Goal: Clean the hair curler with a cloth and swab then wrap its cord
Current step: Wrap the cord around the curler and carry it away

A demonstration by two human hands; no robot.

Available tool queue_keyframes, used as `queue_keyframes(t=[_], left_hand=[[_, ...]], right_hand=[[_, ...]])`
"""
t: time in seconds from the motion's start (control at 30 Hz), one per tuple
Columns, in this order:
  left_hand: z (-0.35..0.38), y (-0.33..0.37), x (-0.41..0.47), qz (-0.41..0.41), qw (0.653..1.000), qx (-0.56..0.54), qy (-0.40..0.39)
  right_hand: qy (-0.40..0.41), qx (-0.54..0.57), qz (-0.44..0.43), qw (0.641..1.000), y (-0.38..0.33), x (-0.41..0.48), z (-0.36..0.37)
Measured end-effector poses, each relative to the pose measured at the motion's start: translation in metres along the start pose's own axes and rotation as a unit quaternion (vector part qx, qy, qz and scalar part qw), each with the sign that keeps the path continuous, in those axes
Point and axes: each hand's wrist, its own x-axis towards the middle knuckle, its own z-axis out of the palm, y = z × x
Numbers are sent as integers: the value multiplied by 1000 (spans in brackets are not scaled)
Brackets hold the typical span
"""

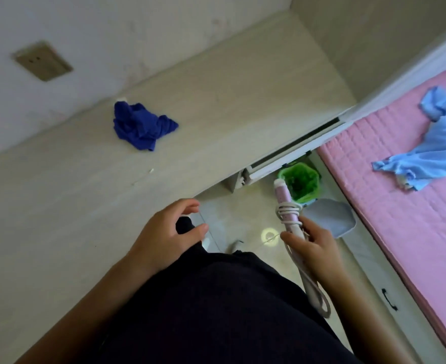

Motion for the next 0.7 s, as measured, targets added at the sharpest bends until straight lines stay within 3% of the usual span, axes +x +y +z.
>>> queue_keyframes(t=[0.27,0.47,0.7], left_hand=[[8,75,24,88,995,27,-45],[29,111,52,128,983,70,-115],[31,180,135,209,947,103,-222]], right_hand=[[109,89,-51,989,4,-23,-46],[187,139,21,972,29,-60,-59],[308,227,52,922,-9,-43,-73]])
